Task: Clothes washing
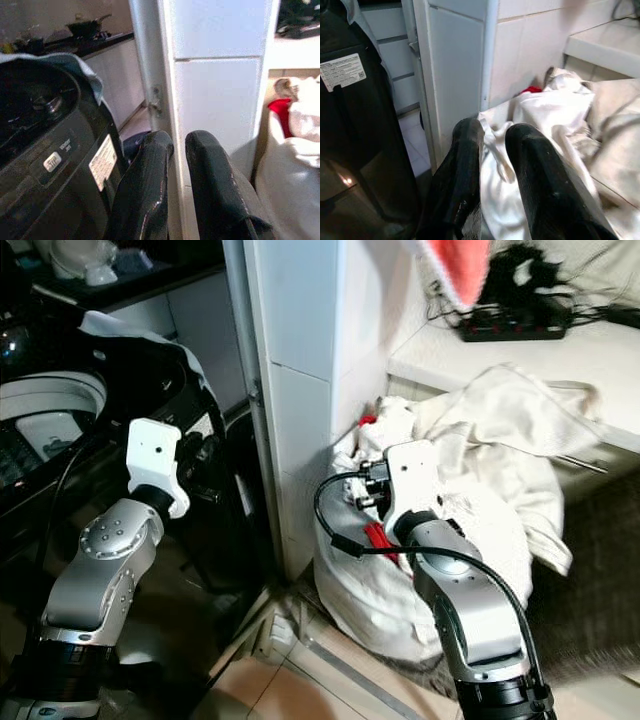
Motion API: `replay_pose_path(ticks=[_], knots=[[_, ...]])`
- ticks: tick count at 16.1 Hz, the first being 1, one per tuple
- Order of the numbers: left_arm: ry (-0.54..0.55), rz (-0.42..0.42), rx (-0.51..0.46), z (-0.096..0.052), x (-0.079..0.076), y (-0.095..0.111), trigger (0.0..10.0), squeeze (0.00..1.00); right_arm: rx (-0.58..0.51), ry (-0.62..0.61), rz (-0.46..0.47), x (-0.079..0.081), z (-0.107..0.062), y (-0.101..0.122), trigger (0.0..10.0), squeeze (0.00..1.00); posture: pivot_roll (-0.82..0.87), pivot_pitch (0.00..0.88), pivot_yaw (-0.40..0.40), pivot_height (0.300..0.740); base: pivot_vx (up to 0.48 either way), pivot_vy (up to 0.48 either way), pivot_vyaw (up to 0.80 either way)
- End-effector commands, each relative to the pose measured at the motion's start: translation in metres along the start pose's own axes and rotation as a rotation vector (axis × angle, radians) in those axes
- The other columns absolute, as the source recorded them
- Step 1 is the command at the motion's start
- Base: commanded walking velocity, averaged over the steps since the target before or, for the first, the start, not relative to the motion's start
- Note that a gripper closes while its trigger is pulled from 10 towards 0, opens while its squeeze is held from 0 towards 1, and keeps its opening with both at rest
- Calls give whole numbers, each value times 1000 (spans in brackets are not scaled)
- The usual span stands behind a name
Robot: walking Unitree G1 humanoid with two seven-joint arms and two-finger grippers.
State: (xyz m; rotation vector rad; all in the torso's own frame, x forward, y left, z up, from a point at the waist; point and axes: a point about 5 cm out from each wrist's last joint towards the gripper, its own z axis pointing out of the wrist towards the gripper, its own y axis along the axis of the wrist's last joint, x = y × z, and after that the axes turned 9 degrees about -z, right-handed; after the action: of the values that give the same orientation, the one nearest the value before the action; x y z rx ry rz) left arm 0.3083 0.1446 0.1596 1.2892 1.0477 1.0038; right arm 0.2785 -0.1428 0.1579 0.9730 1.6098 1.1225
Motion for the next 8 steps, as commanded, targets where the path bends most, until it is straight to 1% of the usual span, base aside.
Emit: replay_pose_path(ticks=[1,8], knots=[[-11,8,-4,-2,-1,3,10000,0,-14,2,-9,1,-1,3,10000,0,30,0,36,740,311,0,0],[-18,10,8,-1,-1,2,10000,0,-9,2,-9,2,-1,2,10000,0,30,0,40,740,303,0,0]])
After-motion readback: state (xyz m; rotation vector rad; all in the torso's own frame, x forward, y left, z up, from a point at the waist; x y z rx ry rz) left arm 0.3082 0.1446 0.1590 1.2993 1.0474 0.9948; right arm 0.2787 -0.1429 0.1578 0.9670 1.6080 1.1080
